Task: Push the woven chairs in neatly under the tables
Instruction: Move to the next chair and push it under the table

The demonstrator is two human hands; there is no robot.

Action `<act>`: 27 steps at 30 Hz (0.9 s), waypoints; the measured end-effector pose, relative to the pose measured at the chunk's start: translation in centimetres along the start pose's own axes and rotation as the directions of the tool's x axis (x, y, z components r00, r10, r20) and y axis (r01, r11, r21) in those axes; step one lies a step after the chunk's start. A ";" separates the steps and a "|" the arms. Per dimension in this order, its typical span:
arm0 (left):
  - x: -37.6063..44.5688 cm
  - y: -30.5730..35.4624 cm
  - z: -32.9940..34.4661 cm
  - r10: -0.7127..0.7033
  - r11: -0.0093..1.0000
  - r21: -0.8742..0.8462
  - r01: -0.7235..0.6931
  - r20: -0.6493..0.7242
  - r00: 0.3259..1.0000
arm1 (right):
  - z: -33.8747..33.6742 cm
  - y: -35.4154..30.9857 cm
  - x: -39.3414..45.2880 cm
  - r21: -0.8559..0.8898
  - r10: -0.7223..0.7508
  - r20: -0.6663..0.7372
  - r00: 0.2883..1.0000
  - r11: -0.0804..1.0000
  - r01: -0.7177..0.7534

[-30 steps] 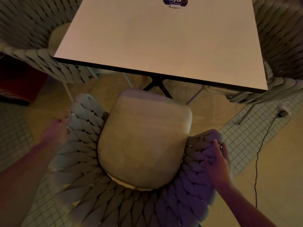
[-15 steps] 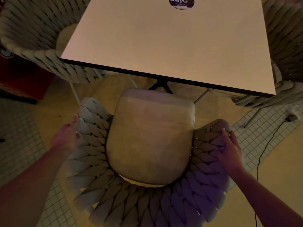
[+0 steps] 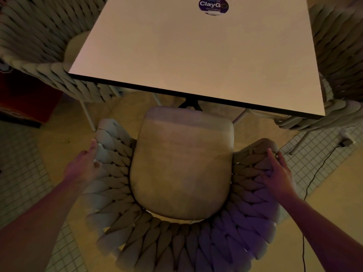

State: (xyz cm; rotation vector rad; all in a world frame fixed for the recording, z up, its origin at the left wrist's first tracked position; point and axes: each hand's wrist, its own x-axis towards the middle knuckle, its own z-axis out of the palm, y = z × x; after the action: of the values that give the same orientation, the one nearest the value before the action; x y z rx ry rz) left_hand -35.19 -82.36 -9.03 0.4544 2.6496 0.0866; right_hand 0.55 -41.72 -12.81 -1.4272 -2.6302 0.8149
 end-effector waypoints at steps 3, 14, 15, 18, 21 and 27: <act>0.3 -0.2 0.0 -0.004 1.000 -0.019 0.004 0.004 1.000 | 0.0 -0.2 -0.2 0.015 0.008 0.006 1.000 1.000 -0.008; 0.5 -0.3 0.0 -0.008 0.999 -0.037 0.008 -0.006 1.000 | -0.1 -0.9 -0.8 0.047 0.052 0.030 0.998 0.997 -0.054; 0.5 -0.4 -0.1 -0.009 0.999 -0.035 0.009 -0.006 1.000 | 0.0 -0.9 -1.0 0.052 0.050 0.026 0.998 0.997 -0.051; 0.7 -0.7 -0.2 -0.014 0.999 -0.039 0.014 -0.001 1.000 | 0.3 -1.0 -1.5 0.051 0.049 0.011 0.999 0.997 -0.050; 0.9 -0.7 -0.1 0.000 1.000 -0.017 0.000 0.003 1.000 | 0.3 -1.1 -1.5 0.049 0.060 0.030 0.998 0.997 -0.061; 1.1 -1.2 -0.3 0.015 1.000 -0.018 -0.015 0.014 1.000 | 0.6 -1.4 -2.3 0.021 0.050 0.009 0.999 0.999 -0.050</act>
State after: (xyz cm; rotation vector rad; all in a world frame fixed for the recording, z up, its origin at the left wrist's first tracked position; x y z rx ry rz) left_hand -36.65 -83.15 -9.43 0.4668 2.6298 0.1115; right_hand 0.59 -44.43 -12.20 -1.4937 -2.5936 0.8521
